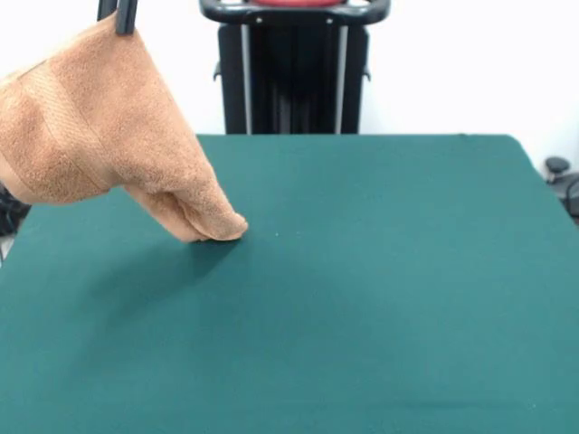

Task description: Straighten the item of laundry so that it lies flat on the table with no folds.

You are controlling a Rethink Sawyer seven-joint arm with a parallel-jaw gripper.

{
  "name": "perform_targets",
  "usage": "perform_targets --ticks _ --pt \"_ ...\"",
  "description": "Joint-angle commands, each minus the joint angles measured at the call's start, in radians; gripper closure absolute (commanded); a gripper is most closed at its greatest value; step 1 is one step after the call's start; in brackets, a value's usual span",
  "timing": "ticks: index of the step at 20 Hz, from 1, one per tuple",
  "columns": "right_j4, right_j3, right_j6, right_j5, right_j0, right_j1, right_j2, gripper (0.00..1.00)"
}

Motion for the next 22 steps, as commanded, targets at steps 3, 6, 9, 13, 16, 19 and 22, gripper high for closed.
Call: perform_targets --ticks 3,6,9,13,16,19,22 --pt "-0.049 0.048 -0.026 -0.097 -0.019 -0.011 -0.003 1.0" --pt "0.023 0.039 -0.17 -0.005 -0.092 -0.088 0.031 1.0" --pt "0.083 -0.049 -0.323 0.213 -0.127 -0.184 0.051 1.0" --pt "0.101 -0.071 -0.35 0.279 -0.154 -0.209 0.076 1.0" --pt "0.092 -0.002 -0.294 0.156 -0.177 -0.178 0.091 1.0" --pt "0.095 -0.015 -0.303 0.205 -0.182 -0.199 0.093 1.0" --pt "0.078 -0.06 -0.311 0.287 -0.171 -0.222 0.092 1.0"
